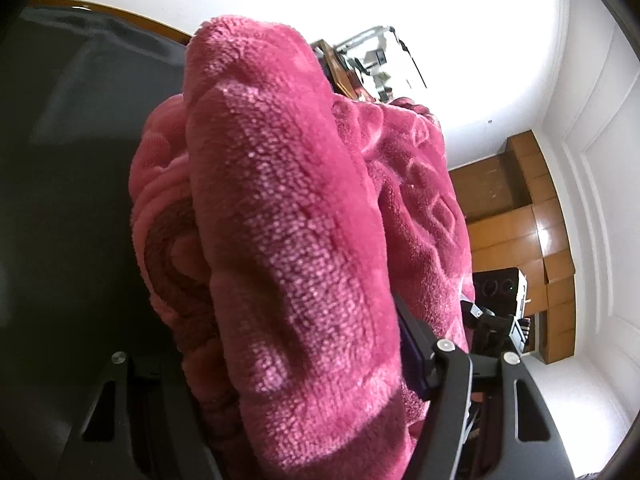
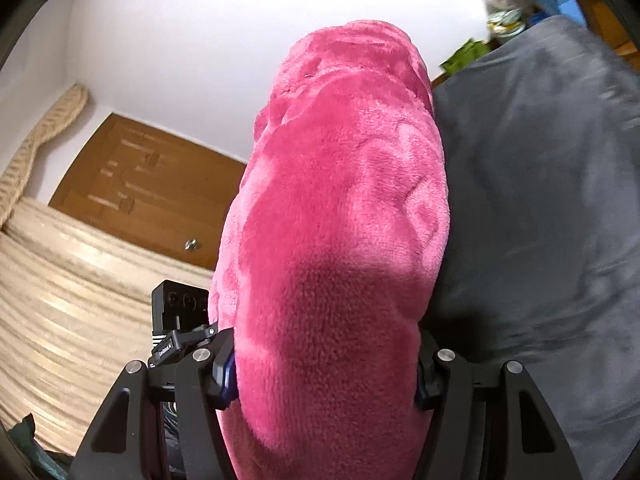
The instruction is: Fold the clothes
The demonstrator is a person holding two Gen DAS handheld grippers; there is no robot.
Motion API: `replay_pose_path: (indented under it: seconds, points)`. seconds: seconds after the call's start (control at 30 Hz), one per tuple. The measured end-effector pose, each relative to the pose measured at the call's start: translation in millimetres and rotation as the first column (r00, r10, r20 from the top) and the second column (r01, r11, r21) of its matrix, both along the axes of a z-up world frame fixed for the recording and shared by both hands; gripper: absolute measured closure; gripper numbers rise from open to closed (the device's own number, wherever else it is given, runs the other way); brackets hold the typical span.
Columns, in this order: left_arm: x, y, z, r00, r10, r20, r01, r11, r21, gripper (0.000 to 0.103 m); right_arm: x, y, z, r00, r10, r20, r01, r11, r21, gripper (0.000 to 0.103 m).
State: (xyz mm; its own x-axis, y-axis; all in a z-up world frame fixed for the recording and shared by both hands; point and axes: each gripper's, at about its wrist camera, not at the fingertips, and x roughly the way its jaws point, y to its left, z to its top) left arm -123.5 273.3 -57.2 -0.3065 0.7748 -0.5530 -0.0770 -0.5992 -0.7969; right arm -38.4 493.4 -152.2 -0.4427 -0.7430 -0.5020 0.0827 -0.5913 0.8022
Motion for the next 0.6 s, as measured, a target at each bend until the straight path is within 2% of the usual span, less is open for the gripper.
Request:
replay_pose_path:
  seconds: [0.17,0.3,0.47,0.6]
  points:
    - [-36.4,53.5,-12.7,1.0,-0.018,0.019,0.018,1.0,-0.023,0.031,-4.7,62.7,-11.8,0.999,-0.038,0.008,0.038,0.999,0.025,0.038]
    - [-63.7,78.1,-21.2,0.999,-0.021,0.025,0.022,0.998,-0.062,0.031,-16.3,95.3,-25.2,0.999,-0.051,0.014,0.05,0.998,0.039,0.038]
    - [-94.5,91.0,-35.5,0.999,-0.003,0.042,0.008,0.995,-0.098,0.031,-42.7,112.6,-42.8,0.997,-0.063,0.036,0.06,0.996,0.067,0.038]
    - [-113.5,101.0,-51.5,0.998,0.003,0.064,0.007,0.986,-0.168,0.031,-49.8,127.6,-65.8,0.995,-0.067,0.068,0.06,0.992,0.107,0.038]
